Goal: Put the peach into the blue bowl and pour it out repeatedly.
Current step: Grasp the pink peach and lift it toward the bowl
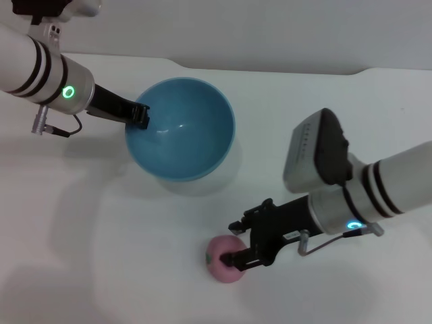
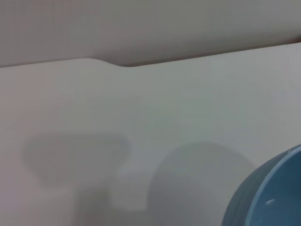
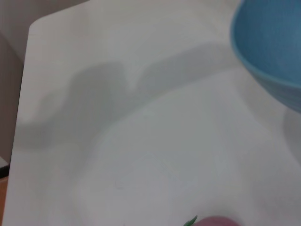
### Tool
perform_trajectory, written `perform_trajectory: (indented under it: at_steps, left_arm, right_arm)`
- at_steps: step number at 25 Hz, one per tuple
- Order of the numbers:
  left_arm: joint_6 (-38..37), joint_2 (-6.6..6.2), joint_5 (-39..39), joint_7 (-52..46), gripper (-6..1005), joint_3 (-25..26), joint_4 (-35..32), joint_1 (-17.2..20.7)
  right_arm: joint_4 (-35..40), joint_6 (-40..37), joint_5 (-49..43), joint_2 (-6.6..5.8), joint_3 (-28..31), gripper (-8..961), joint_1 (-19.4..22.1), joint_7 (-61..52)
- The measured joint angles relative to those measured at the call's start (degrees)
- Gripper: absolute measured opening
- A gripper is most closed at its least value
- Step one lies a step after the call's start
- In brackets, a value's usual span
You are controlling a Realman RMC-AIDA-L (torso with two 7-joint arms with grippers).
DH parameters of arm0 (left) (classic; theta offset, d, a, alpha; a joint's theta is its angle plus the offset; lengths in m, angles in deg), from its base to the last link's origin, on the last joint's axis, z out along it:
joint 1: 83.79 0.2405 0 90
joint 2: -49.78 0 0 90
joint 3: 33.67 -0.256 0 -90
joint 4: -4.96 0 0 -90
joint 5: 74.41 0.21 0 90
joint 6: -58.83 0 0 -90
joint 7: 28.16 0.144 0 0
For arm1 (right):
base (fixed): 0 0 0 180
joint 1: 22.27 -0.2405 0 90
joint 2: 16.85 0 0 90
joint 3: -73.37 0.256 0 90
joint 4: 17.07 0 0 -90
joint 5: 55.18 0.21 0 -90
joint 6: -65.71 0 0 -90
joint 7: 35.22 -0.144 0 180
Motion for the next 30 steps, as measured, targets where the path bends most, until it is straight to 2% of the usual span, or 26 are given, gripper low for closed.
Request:
perform_trajectory:
  at_steps: [3, 7, 17, 18, 19, 21, 23, 27, 30]
  left_arm:
    - [-0.03, 0.06, -0.15, -0.02, -1, -0.22, -0.03, -0.22]
    - [-0.11, 0.08, -0.26, -0.04, -1, -0.25, 0.02, -0.25]
    - [-0.19, 0.09, -0.3, -0.32, -1, -0.22, 0.14, -1.38]
    - [-0.2, 0.09, -0.3, -0.32, -1, -0.21, 0.22, -1.5]
    - [-0.17, 0.11, -0.3, -0.32, 0, -0.21, 0.4, -1.86]
    - [-0.15, 0.13, -0.31, -0.32, 0, -0.27, 0.42, -1.96]
    - [-0.05, 0.2, -0.34, -0.32, 0, -0.67, 0.49, -2.18]
    - [0.54, 0.31, -0.41, -0.41, 0, -3.43, 0.67, -2.41]
    - [0.88, 0.43, -0.55, -0.59, 0, -5.64, 1.78, -3.29]
  right_arm:
    - [-0.06, 4.49, 1.97, 0.12, -4.85, 580, -0.41, 0.01]
    - [-0.06, 5.99, 5.38, 0.21, -8.67, 659, -0.48, 0.02]
    - [-0.15, 5.46, 6.48, -0.32, -9.95, 655, 0.17, -0.07]
    - [-0.15, 5.36, 6.47, -0.49, -9.46, 622, 0.41, -0.05]
    - [0.02, 3.87, 6.46, -0.81, -6.46, 590, 1.33, 0.14]
    - [0.09, 3.08, 6.46, -0.87, -5.01, 524, 1.74, 0.58]
    - [0.43, -0.42, 6.46, -0.98, 0.89, 459, 3.6, 3.57]
    - [0.65, -12.4, 6.22, -1.47, 18.12, 310, 8.26, 12.02]
    - [0.7, -21.74, 5.98, -2.8, 28.82, 255, 11.24, 16.51]
